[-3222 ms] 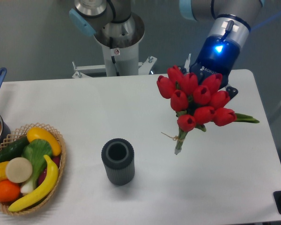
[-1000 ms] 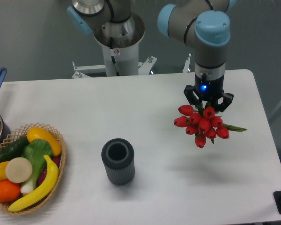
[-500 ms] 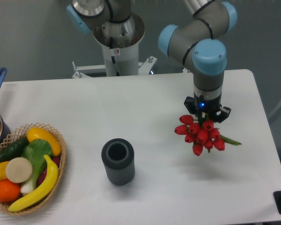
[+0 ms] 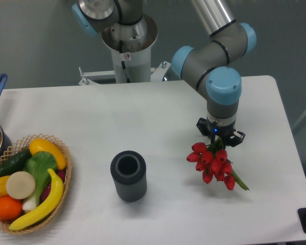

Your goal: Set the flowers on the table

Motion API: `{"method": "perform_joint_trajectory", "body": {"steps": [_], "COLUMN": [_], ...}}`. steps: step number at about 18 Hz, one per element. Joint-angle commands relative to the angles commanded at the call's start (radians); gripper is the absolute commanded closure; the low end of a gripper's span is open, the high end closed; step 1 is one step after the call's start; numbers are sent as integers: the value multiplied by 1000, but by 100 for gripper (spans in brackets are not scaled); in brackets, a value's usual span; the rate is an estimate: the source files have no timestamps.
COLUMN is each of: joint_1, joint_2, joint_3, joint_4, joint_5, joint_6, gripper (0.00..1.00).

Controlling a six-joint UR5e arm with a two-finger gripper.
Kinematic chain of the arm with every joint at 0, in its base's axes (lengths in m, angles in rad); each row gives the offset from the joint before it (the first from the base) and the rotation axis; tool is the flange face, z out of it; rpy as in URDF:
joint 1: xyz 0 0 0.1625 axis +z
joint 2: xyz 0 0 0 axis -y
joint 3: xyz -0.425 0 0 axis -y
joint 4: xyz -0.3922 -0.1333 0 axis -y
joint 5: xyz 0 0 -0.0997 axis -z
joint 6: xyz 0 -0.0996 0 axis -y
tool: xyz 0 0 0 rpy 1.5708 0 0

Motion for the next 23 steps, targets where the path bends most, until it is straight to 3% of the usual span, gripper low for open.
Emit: {"method": "perform_joint_trajectory", "body": {"steps": [2, 4, 5, 7, 14, 16, 23], "joint_1": [0, 2, 2, 3, 78, 107, 296], "joint_2": [2, 5, 9, 26, 204, 227, 350], "joint_3": [0, 8, 9, 8, 5, 5, 12], "joint_4": [0, 6, 6, 12, 6, 0, -179], "joint_5": [0, 0, 0, -6, -90, -113, -264], "joint_6": [-5, 0, -3, -6, 3, 8, 384], "gripper": [45, 11, 1, 0, 0, 0, 0]}}
